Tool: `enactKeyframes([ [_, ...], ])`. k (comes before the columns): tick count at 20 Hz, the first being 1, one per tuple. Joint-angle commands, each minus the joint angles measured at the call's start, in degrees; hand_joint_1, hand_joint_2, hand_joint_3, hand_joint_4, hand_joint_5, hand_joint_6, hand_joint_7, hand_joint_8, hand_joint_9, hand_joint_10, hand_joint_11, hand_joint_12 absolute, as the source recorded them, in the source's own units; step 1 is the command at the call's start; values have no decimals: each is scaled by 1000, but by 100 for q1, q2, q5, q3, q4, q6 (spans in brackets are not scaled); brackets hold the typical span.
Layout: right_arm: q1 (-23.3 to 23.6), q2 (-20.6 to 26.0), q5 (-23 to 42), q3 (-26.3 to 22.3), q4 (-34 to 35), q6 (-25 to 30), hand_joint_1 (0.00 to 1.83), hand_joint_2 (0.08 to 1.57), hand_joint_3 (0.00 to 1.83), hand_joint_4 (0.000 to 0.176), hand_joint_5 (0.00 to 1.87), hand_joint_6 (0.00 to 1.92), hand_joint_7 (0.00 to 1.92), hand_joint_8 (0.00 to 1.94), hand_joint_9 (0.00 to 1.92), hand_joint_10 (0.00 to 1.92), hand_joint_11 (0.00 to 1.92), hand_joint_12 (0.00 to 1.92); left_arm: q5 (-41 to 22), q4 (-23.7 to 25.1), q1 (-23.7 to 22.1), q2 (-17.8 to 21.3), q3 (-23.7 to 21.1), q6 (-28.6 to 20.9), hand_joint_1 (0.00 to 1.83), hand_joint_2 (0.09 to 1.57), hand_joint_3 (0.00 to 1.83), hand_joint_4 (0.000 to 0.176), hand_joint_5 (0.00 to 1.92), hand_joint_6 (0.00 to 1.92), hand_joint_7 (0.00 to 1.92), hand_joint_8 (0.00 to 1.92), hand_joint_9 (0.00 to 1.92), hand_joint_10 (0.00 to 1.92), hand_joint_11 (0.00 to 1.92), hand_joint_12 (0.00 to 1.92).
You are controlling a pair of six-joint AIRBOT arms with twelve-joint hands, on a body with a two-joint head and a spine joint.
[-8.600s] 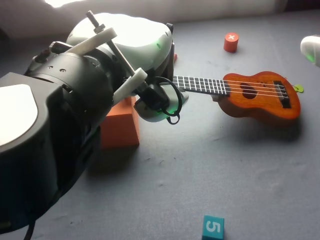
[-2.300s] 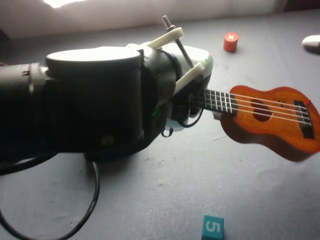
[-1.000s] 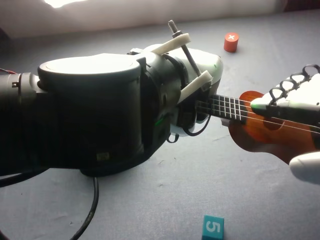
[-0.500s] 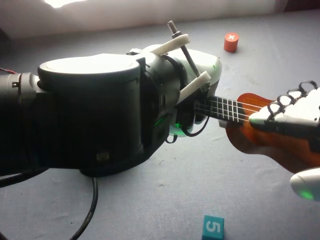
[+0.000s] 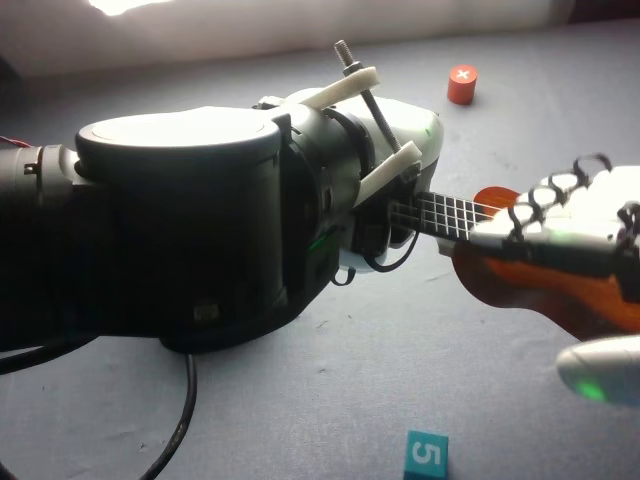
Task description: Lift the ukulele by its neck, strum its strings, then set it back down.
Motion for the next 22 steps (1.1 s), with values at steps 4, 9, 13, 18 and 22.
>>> enactKeyframes([
  [4,20,115,1721,-21,67,-133,15,1351,1,0,29,12,20,3,0,0,0,0,-99,433,-72,-19,4,-11,1486,1235,4,17,1288,1921,1366,1921,1466,1921,1510,1921],
  [9,-134,181,2760,24,66,-846,1,1351,1,0,27,10,35,6,14,6,0,0,-323,433,41,-27,80,-91,1504,1219,0,12,1297,1921,1370,1921,1461,1921,1509,1921],
  [13,-243,184,2748,200,84,-1247,8,1351,1,0,29,10,35,4,0,0,0,0,-613,516,234,-66,154,-403,1496,1218,0,8,1294,1921,1370,1921,1456,1921,1498,1921],
  [18,-361,181,3125,323,646,-1958,0,1352,1,0,26,9,23,0,0,0,0,0,-914,793,525,-189,269,-846,1517,1208,0,0,1297,1921,1371,1921,1468,1921,1516,1921],
  [22,-484,101,3590,371,1421,-2650,0,1346,0,0,14,4,51,12,7,3,0,0,-1055,1105,703,-329,378,-1202,1514,1218,0,0,1292,1921,1358,1921,1456,1921,1501,1921],
])
